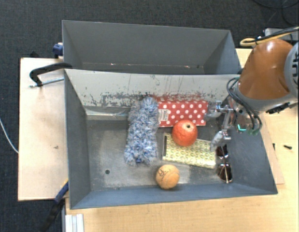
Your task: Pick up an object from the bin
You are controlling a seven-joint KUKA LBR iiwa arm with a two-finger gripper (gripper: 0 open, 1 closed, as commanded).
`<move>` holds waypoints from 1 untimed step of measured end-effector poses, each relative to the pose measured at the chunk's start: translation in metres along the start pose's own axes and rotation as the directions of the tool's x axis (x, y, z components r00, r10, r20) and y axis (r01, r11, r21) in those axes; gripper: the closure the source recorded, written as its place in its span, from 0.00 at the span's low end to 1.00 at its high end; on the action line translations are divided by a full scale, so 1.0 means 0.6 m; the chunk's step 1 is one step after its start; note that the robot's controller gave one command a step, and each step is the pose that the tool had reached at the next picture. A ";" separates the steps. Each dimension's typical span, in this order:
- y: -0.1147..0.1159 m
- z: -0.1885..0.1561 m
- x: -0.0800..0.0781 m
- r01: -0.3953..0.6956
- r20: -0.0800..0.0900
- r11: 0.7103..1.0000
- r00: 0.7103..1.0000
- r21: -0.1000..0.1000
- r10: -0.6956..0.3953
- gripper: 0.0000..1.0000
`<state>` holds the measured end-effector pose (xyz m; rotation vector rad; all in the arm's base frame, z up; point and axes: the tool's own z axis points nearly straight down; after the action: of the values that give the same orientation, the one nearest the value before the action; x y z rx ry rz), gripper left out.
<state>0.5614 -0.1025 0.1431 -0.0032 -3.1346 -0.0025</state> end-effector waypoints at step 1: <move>0.001 -0.007 -0.003 0.002 0.008 1.000 1.000 0.001 -0.002 0.00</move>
Offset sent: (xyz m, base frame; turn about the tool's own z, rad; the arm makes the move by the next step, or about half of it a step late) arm -0.0578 0.0333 -0.0731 0.0810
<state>0.5635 -0.1022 0.1475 -0.0007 -3.1427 -0.0005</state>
